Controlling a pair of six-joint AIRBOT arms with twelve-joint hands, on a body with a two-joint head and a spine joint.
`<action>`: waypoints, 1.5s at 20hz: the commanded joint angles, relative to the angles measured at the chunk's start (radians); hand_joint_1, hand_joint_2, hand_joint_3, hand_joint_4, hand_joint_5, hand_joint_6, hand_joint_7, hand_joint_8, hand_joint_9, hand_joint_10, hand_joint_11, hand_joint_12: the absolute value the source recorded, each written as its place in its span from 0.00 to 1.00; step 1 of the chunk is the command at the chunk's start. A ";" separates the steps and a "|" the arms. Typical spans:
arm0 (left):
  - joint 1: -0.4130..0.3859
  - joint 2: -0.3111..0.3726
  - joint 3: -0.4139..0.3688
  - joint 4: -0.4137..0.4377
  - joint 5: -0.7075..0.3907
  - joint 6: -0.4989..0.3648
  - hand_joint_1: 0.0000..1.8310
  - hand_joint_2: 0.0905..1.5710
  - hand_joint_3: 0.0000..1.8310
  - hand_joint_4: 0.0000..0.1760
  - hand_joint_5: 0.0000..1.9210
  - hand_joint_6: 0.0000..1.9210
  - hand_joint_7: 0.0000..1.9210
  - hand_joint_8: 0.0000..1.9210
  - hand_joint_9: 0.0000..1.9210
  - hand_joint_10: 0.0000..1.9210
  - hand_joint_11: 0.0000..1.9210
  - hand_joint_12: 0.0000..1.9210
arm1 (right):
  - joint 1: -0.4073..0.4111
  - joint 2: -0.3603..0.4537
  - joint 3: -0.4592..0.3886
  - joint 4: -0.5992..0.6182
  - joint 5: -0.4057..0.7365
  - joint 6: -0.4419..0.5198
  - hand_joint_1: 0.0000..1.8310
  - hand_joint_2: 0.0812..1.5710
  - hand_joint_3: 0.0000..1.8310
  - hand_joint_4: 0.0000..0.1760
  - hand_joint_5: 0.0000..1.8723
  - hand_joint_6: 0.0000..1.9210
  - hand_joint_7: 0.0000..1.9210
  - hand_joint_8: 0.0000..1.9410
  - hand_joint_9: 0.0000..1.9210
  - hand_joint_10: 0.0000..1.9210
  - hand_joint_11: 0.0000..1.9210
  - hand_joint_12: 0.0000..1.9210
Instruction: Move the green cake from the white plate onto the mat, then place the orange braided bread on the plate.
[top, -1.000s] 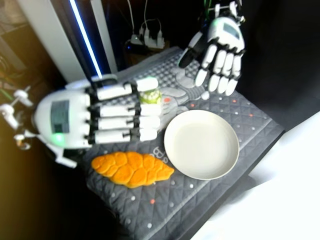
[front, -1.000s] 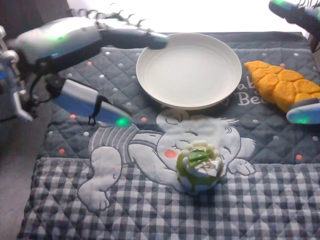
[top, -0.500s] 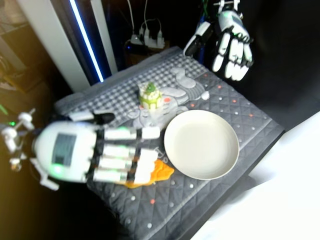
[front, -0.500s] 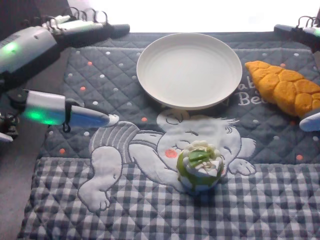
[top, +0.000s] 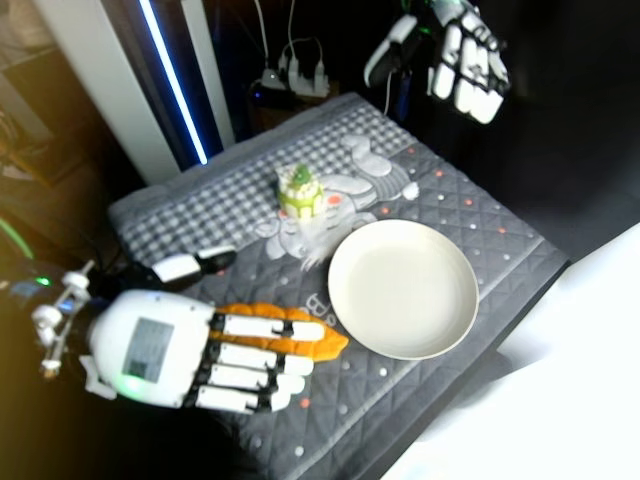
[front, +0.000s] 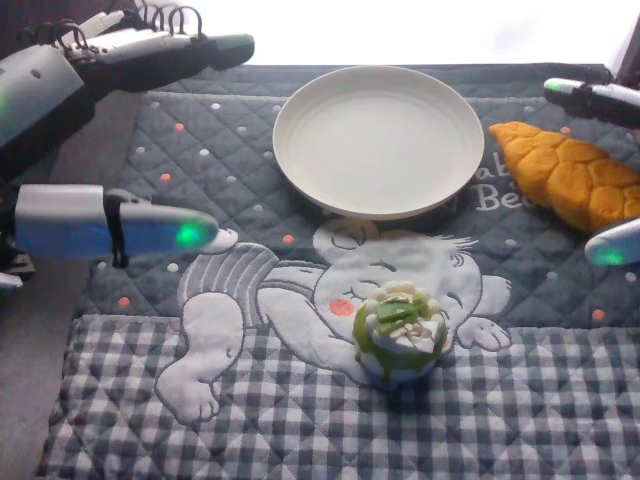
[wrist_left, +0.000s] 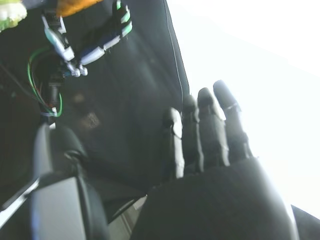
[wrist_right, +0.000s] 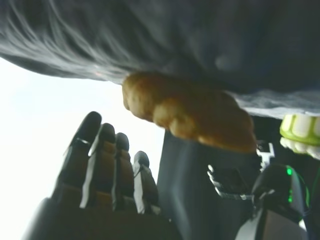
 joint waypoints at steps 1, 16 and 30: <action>-0.006 0.013 -0.006 -0.033 -0.133 0.008 0.27 0.66 0.01 0.93 0.16 0.00 0.14 0.00 0.13 0.00 0.02 0.42 | 0.008 0.003 0.015 0.037 0.079 0.013 0.33 0.37 0.00 0.98 0.00 0.00 0.12 0.00 0.11 0.00 0.00 0.44; -0.001 0.018 -0.011 -0.043 -0.135 0.010 0.30 0.69 0.00 0.78 0.18 0.01 0.17 0.00 0.15 0.00 0.00 0.57 | 0.008 -0.042 0.051 0.002 0.027 0.035 0.79 0.59 0.00 0.00 0.42 0.00 0.70 0.04 0.57 0.38 0.24 0.47; 0.019 0.019 -0.008 -0.066 -0.135 0.015 0.36 0.68 0.00 0.63 0.19 0.00 0.17 0.00 0.12 0.01 0.00 0.46 | 0.008 -0.033 0.035 0.033 0.201 0.057 0.71 0.62 0.00 0.00 0.59 0.33 0.72 0.21 0.77 0.11 0.62 0.54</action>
